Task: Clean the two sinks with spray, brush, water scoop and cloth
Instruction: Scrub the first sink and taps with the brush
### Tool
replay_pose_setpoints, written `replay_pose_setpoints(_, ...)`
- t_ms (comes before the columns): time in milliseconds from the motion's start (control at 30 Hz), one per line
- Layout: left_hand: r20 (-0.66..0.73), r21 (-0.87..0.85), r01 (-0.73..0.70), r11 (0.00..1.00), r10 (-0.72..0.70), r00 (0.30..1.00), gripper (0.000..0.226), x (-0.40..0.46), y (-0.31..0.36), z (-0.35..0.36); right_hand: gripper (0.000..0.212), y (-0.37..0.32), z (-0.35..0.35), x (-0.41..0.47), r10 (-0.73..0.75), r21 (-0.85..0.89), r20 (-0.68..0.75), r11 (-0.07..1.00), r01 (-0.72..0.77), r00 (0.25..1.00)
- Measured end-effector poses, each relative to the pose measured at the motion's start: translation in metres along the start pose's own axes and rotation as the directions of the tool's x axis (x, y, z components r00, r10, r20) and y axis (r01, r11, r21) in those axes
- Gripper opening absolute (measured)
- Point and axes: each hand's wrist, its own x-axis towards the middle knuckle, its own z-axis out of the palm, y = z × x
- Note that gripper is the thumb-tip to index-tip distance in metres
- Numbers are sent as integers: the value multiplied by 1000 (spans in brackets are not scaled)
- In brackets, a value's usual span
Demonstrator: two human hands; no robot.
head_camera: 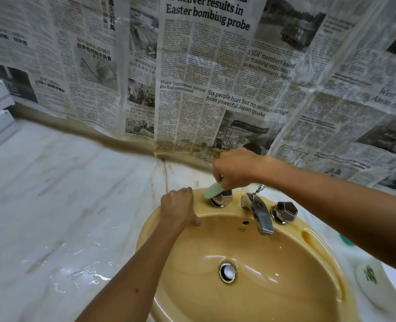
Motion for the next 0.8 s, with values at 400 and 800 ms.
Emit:
replay_pose_setpoints(400,0,-27,-3,1000,3,1000,74,-3,-1,-1,27,-25,-2,-10,-31,-182,19,983,34,999)
replay_pose_setpoints(800,-3,-34,12,999,-13,1000,68,-4,0,-2,3,-31,2,-29,85,-35,-41,996,-86,996)
